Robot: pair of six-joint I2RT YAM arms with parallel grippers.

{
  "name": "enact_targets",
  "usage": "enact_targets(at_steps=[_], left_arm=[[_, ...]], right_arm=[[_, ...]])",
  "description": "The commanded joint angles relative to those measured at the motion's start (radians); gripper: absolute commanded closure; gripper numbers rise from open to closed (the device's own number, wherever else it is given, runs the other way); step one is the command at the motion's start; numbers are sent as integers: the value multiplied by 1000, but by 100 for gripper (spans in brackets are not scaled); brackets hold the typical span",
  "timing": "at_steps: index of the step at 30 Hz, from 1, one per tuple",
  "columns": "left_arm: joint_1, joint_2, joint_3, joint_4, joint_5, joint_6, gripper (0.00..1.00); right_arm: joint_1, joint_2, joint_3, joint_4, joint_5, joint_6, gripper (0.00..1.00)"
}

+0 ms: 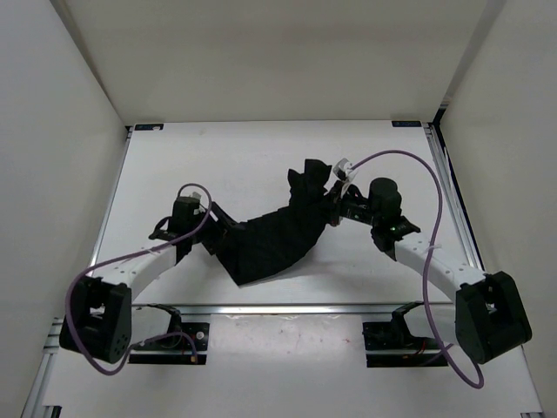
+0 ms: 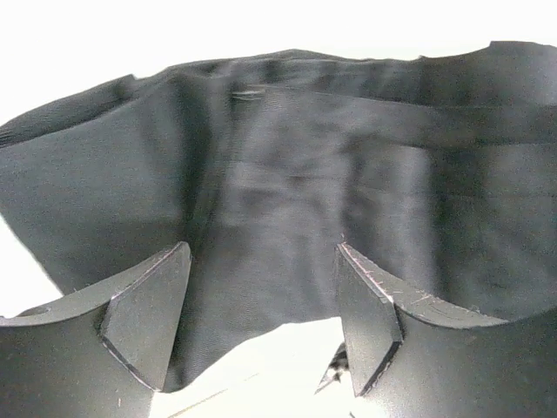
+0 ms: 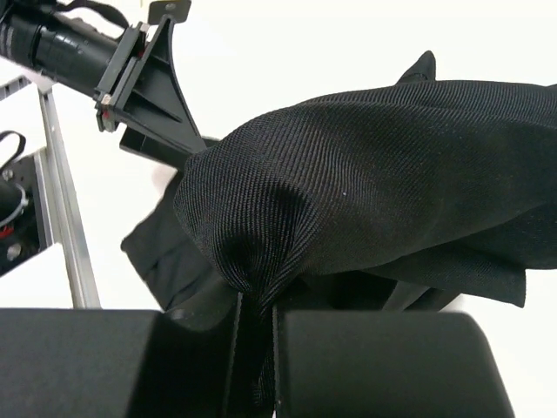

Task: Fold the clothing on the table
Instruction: Fold the skirt

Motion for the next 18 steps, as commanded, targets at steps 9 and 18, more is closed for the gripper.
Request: enact_targets(at_steps=[9, 18], left_arm=[[-263, 159, 75, 424, 98, -269, 31], [-297, 329, 214, 422, 158, -231, 42]], right_arm=[[9, -21, 51, 63, 8, 0, 100], [0, -54, -4, 83, 34, 7, 100]])
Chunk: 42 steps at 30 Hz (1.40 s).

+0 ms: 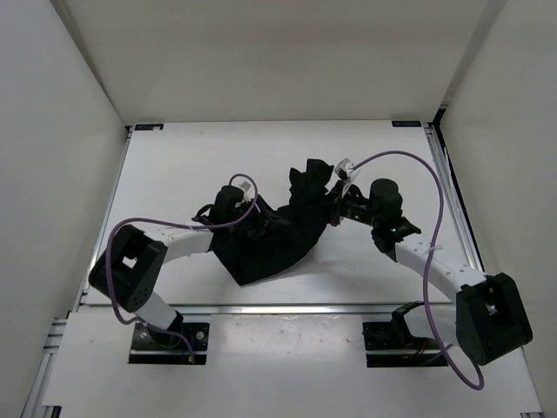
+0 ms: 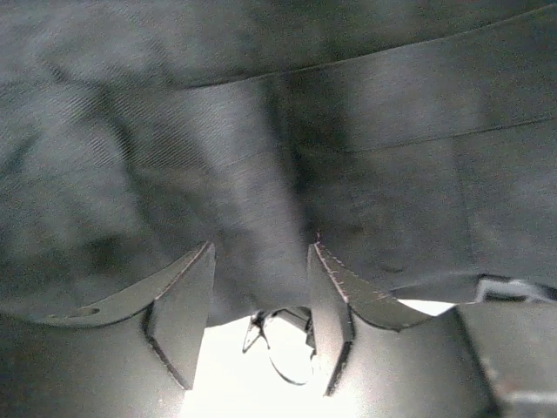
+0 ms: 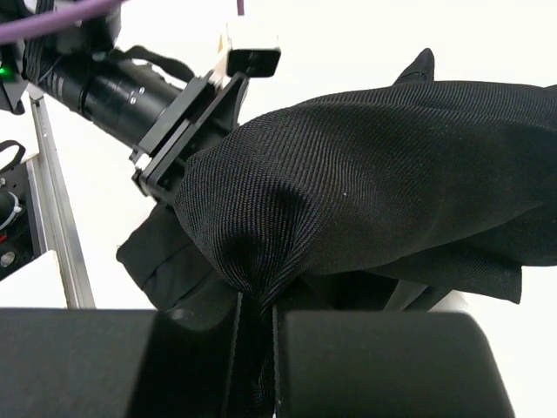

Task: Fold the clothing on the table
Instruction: Fold the skirt

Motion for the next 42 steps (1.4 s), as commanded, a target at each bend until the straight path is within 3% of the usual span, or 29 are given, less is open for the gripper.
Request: enact_targets(at_steps=[1, 4, 6, 7, 8, 9, 22, 33, 42], left_arm=[[-17, 25, 61, 48, 40, -2, 44], [-46, 88, 122, 22, 47, 6, 50], [-64, 127, 151, -11, 47, 12, 68], [-71, 130, 156, -18, 46, 13, 87], [-72, 139, 162, -33, 44, 16, 98], [-72, 139, 165, -56, 38, 21, 100], [-46, 95, 156, -134, -9, 64, 100], [-115, 257, 182, -27, 37, 16, 100], [-98, 334, 237, -3, 69, 7, 100]], right_arm=[[-10, -46, -10, 70, 16, -5, 100], [-19, -53, -16, 79, 16, 6, 99], [-22, -52, -18, 83, 17, 6, 100], [-27, -53, -15, 85, 17, 3, 100], [-30, -48, -13, 77, 23, 0, 100], [-29, -51, -12, 86, 17, 3, 100], [-41, -48, -18, 100, 16, 9, 100], [-24, -54, 0, 93, 16, 31, 100], [-7, -63, 5, 82, -3, 32, 100]])
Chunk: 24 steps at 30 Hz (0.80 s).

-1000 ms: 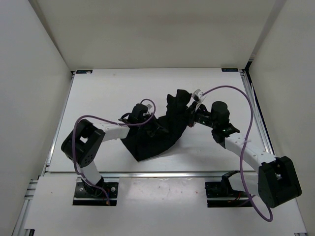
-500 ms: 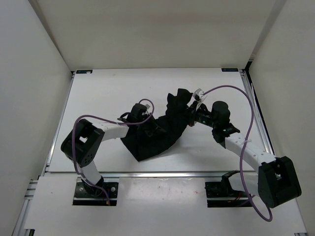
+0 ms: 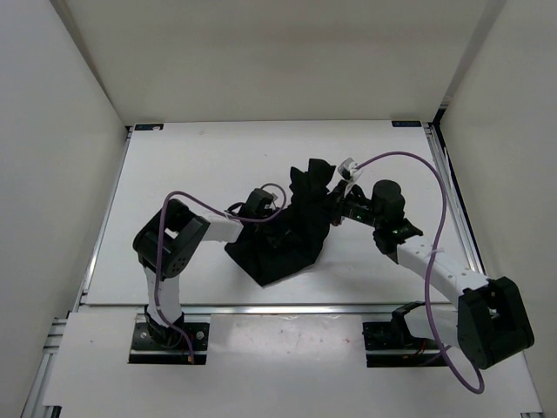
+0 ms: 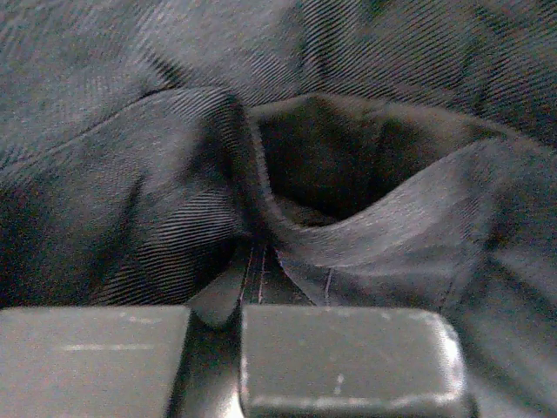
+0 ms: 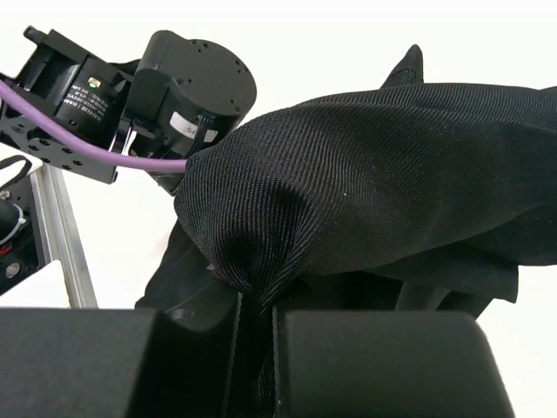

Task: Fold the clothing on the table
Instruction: Fold the skirt

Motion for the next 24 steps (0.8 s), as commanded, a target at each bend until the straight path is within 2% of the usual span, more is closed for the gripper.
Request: enact_targets(at_steps=[1, 4, 10, 13, 16, 20, 24], left_arm=[[16, -33, 28, 43, 24, -11, 100], [51, -114, 14, 35, 15, -11, 100], [172, -396, -52, -169, -34, 40, 100], [252, -553, -162, -277, -46, 60, 100], [300, -623, -277, -316, -33, 83, 100], [303, -705, -420, -264, -69, 25, 100], [309, -736, -442, -278, -78, 17, 100]], right_arm=[[4, -40, 28, 66, -15, -7, 100], [-4, -48, 28, 66, -19, -16, 100], [-2, -60, 28, 72, -30, -30, 100], [11, -61, 22, 72, -32, -33, 100], [33, -66, 26, 64, -49, -37, 100], [60, -55, 39, 45, -81, -77, 100], [92, -40, 68, 3, -122, -99, 100]])
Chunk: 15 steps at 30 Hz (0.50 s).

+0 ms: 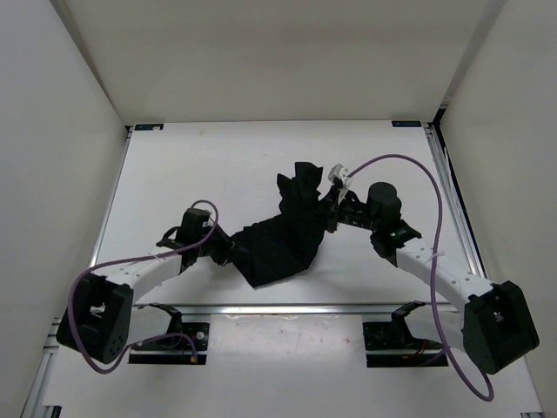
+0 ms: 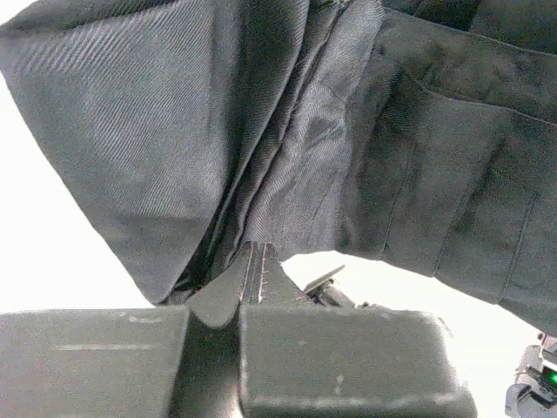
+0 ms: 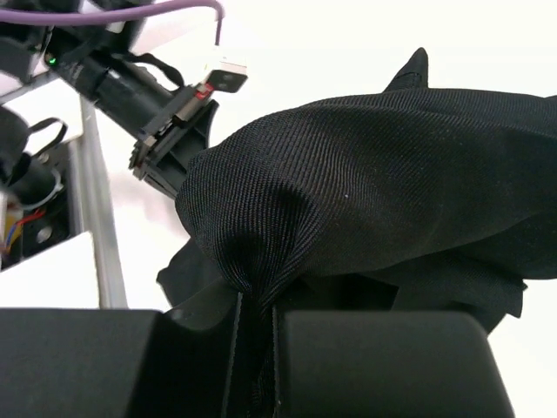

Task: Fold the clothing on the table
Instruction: Fold the skirt

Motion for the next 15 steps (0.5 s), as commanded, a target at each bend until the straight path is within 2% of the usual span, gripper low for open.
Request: enact_targets(at_steps=[1, 9, 15], left_arm=[[15, -72, 5, -1, -8, 1, 100], [170, -245, -105, -107, 33, 36, 100], [172, -325, -266, -65, 43, -17, 100]], right_arm=[[35, -2, 72, 3, -67, -72, 100], [160, 49, 118, -58, -66, -186, 100], [205, 89, 143, -99, -35, -256, 100]])
